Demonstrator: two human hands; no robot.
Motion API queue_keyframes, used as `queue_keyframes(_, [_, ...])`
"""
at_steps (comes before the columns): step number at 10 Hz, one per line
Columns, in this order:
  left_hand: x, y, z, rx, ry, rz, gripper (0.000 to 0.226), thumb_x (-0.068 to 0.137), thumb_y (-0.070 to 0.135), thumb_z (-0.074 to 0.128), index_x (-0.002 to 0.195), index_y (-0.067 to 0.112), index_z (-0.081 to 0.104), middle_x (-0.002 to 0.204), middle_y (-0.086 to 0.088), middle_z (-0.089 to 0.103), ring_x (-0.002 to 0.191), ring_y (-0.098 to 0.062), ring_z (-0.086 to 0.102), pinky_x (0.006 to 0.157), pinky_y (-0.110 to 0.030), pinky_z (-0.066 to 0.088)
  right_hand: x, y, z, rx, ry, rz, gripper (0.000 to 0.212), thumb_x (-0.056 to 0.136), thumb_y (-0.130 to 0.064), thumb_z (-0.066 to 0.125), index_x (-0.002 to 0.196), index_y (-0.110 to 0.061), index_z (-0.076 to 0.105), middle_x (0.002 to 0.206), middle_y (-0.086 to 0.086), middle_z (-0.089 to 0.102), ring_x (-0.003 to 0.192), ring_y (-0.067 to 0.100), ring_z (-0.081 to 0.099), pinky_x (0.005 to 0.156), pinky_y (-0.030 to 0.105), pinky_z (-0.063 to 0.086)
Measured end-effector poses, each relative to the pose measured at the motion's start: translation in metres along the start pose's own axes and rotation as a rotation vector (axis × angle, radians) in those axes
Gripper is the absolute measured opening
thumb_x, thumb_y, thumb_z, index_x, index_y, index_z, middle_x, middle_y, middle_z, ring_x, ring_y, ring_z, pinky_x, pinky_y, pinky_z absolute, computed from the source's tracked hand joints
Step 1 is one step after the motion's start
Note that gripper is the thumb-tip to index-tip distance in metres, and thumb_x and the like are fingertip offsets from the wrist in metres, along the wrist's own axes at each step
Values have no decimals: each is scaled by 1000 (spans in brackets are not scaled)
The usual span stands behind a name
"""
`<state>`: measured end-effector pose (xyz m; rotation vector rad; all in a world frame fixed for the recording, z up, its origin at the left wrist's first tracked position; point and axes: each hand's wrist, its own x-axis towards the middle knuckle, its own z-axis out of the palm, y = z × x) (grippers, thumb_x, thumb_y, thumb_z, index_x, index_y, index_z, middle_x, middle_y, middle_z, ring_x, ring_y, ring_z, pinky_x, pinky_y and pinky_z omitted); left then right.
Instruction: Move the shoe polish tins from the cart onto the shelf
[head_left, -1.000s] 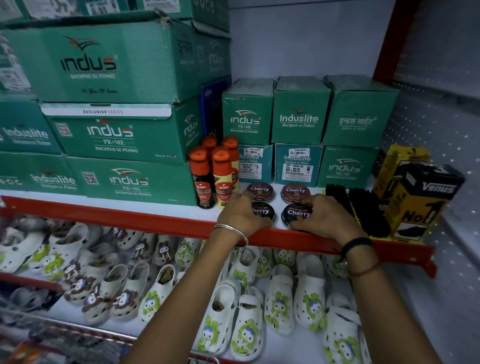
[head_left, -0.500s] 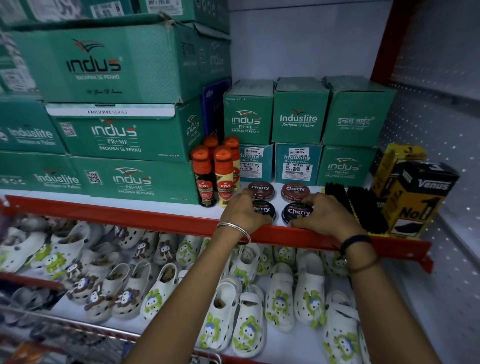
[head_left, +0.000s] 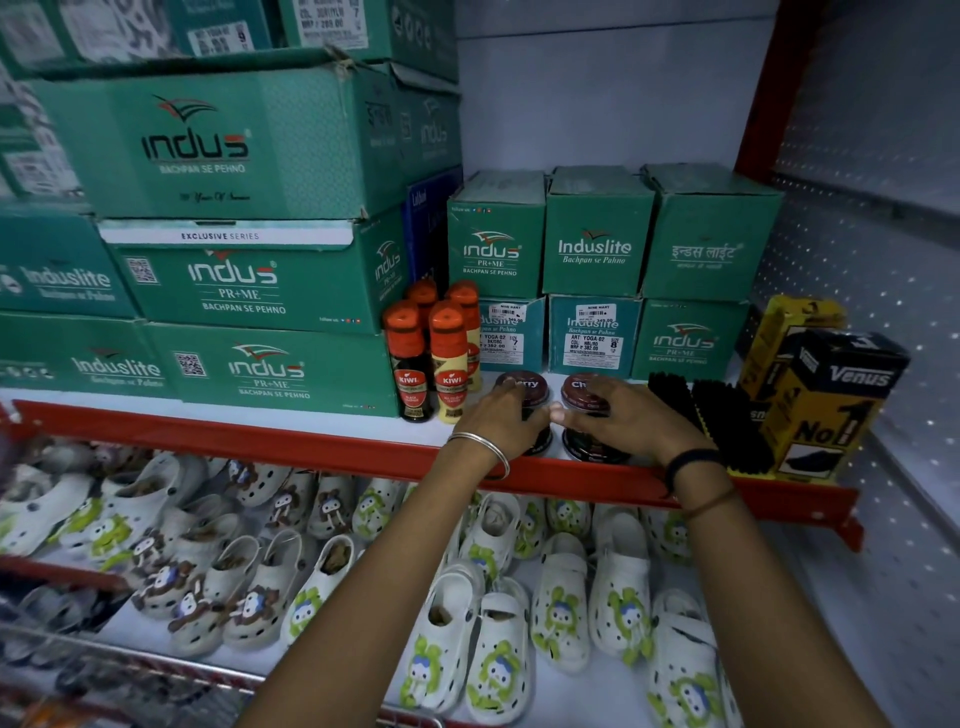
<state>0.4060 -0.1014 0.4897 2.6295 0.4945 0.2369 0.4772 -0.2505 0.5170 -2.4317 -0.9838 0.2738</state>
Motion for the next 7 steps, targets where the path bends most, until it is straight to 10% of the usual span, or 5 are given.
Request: queue_keyframes(7, [7,-6,0,-34,35,77,52,100,40,22,138,10,41,151,-16,35,141,-31,31,117,-46,23,3,2,-2,31,200,-39,58,93,-56,31,126,-14,55,141,12,51,126,30,49,103,40,39])
